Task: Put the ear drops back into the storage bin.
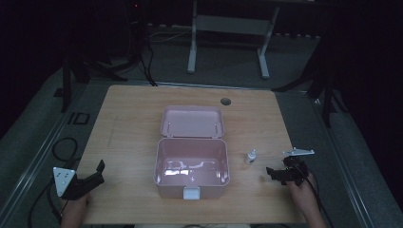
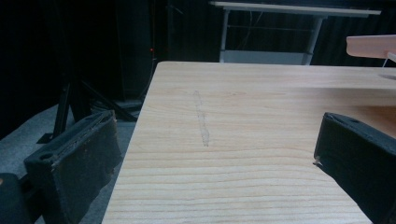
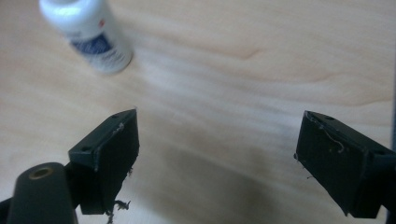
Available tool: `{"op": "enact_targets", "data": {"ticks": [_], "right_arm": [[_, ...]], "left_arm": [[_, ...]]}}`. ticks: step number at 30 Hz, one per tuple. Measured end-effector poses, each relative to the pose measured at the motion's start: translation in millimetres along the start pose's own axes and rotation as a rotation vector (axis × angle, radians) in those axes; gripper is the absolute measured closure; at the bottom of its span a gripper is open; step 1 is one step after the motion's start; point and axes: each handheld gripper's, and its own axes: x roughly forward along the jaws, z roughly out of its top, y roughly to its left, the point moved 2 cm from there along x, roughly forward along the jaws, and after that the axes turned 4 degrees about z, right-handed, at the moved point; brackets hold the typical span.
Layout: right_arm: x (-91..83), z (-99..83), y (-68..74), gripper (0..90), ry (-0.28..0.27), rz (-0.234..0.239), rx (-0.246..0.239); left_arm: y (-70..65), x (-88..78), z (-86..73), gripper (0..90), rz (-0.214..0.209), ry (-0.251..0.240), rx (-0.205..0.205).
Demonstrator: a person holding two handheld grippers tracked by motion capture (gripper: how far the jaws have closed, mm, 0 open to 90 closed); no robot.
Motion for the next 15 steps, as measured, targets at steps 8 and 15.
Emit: {"op": "enact_targets", "data": {"ticks": [8,15], "right_arm": [[-12.1,6.2,4.8,11.8,0.154,0.055,-0.05],[-20.5,13.4,11.7,11.7,0.312,0.102,-0.101]], "left_arm": [[-0.1,-0.3,0.0,0.5,-0.002,0.0,0.003],[-0.4,-0.3,0.0,0.5,-0.003,0.0,0.003]]}}
